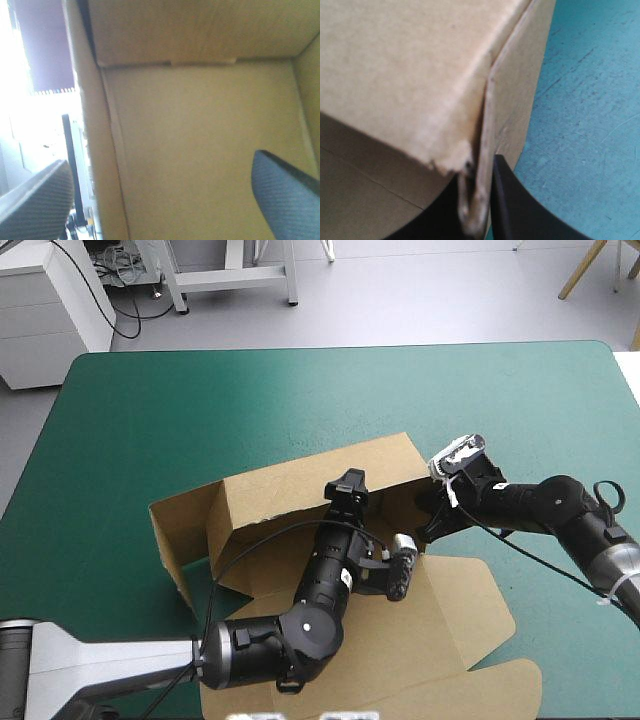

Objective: Fold the box

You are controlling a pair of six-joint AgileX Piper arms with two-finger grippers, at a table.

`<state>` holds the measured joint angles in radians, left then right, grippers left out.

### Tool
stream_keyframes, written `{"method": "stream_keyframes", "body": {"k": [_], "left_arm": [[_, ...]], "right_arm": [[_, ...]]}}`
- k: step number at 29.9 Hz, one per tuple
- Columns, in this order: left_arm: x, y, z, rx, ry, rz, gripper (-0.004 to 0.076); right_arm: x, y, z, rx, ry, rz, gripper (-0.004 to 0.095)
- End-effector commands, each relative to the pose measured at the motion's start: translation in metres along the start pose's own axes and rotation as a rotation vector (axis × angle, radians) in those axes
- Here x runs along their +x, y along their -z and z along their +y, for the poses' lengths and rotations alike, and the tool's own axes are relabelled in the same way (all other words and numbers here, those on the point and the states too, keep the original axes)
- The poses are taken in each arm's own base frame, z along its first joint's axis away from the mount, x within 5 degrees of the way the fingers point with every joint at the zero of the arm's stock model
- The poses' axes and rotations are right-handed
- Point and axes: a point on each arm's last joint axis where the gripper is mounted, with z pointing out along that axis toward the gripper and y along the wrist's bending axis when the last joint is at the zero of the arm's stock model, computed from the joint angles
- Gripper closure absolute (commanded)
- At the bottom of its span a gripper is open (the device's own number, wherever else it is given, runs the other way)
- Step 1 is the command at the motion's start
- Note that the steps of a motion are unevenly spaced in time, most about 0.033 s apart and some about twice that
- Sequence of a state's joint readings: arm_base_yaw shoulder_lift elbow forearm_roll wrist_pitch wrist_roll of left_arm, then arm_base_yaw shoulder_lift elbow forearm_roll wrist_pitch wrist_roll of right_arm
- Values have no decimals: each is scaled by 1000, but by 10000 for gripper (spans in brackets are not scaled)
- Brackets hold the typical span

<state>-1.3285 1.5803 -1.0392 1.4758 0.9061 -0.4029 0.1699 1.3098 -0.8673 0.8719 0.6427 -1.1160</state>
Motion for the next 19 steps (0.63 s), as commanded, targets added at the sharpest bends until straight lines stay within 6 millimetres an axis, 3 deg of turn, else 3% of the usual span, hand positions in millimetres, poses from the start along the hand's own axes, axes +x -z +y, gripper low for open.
{"method": "stream_keyframes", "body": {"k": [1,7,11,16,19], "left_arm": [[-6,36,30,-120,50,-64,37],[-13,69,48,-128,96,-165,37],[-15,78,67,-35,142,-176,39],[-13,85,106,148,239,-206,39],[-2,83,135,210,332,-222,39]], "right_arm": [[-11,10,7,-40,-5,-49,927],[-11,10,7,-38,-5,-51,927],[-11,10,7,-37,-5,-51,927],[-11,10,7,-34,-11,-51,927],[-11,10,7,-34,-10,-50,927]]}}
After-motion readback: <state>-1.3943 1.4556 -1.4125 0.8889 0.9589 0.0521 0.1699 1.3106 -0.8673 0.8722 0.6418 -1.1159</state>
